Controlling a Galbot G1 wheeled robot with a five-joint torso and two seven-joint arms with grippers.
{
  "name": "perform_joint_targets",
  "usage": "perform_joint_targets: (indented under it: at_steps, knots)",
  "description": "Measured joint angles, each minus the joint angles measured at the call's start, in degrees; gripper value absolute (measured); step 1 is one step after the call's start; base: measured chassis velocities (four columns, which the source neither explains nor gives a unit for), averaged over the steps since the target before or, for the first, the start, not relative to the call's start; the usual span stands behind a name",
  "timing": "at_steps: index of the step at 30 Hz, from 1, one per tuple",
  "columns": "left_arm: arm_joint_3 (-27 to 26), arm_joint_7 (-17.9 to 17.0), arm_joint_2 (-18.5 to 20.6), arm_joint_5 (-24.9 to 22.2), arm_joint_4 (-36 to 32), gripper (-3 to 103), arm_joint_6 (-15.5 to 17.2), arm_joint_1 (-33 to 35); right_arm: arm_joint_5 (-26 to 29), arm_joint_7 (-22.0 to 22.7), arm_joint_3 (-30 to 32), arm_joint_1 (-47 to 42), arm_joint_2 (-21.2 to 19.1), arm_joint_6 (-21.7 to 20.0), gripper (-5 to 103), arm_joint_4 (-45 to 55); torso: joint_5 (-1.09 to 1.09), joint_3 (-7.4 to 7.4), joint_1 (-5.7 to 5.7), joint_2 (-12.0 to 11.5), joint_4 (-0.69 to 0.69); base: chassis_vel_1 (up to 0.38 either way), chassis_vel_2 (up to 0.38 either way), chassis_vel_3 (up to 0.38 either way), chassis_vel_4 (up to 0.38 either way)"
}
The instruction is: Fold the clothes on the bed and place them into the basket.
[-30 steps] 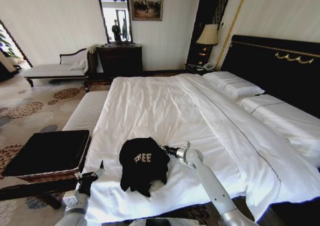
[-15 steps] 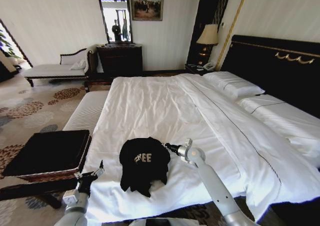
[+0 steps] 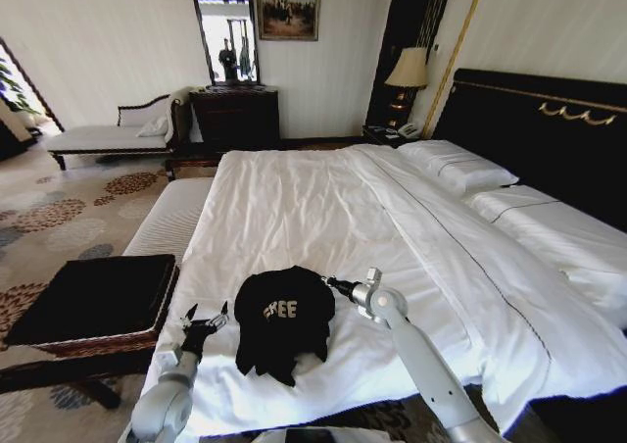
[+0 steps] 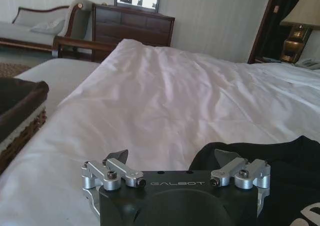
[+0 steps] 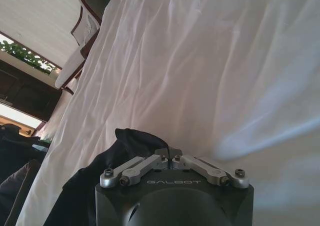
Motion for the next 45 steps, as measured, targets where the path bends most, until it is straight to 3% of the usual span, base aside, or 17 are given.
perform_joint_targets:
  at_steps: [1,6,9,12,19,24,30,34,42,44,45]
  knots:
    - [0.00,0.00,0.00,0.00,0.00,98,0.00,0.00,0.00,0.00,0.00,0.00,0.00,0.00,0,0.00,0.00,0.00,0.00,0.00,0.00,0.000,0.000,0.000,0.000]
    - [3.52,-2.15,1.46,-8.61,5.02,97,2.04,-4.97,-0.37,0.72,-0.28,0.16,-0.08,-0.30,0,-0.08,-0.01,0.00,0.00,0.00,0.02,0.000,0.000,0.000,0.000]
    - [3.52,-2.27,1.29,-10.71,5.95,97,2.21,-5.20,-0.50,0.85,-0.30,0.15,-0.18,-0.44,0,-0.10,0.01,0.00,0.00,0.00,0.03,0.000,0.000,0.000,0.000]
    - [3.54,-2.21,0.47,-14.12,8.15,88,2.41,-6.36,-0.44,0.92,-0.22,0.00,-0.82,-0.57,0,-0.10,0.00,-0.01,0.00,0.00,0.03,0.000,0.000,0.000,0.000]
    - [6.09,-2.04,-0.32,-15.31,10.84,81,2.83,-10.28,0.29,1.03,0.47,0.10,-1.21,-0.58,0,-0.17,0.02,0.00,0.00,0.00,0.04,0.000,0.000,0.000,0.000]
    - [9.74,-2.80,-0.52,-15.34,12.81,77,3.44,-14.99,0.62,0.99,2.44,-1.05,-1.50,-0.58,0,0.43,-0.01,0.00,0.00,0.00,-0.03,0.000,0.000,0.000,0.000]
    - [12.06,-2.69,-0.54,-16.34,15.11,65,4.29,-17.33,1.30,1.46,2.39,-0.98,-1.47,-0.57,0,0.57,0.00,0.00,0.00,0.00,0.03,0.000,0.000,0.000,0.000]
    - [13.07,-2.29,-0.23,-16.29,16.06,62,4.43,-18.05,1.86,2.10,2.39,-1.05,-1.23,-0.57,0,0.80,0.01,-0.01,0.00,0.00,0.03,0.000,0.000,0.000,0.000]
    - [14.41,-2.73,-0.51,-15.79,15.83,27,4.92,-18.90,1.95,2.32,2.68,-1.63,-1.52,-0.52,0,1.24,0.00,0.00,0.00,0.00,0.01,0.000,0.000,0.000,0.000]
    - [14.41,-2.73,-0.47,-15.74,15.75,27,4.93,-18.85,1.95,2.32,2.68,-1.63,-1.53,-0.52,0,1.26,0.00,0.00,0.00,0.00,0.01,0.000,0.000,0.000,0.000]
    - [14.39,-2.78,-0.32,-15.63,15.45,22,4.91,-18.67,1.98,2.33,2.68,-1.64,-1.55,-0.51,0,1.37,0.00,0.00,0.00,0.00,0.02,0.000,0.000,0.000,0.000]
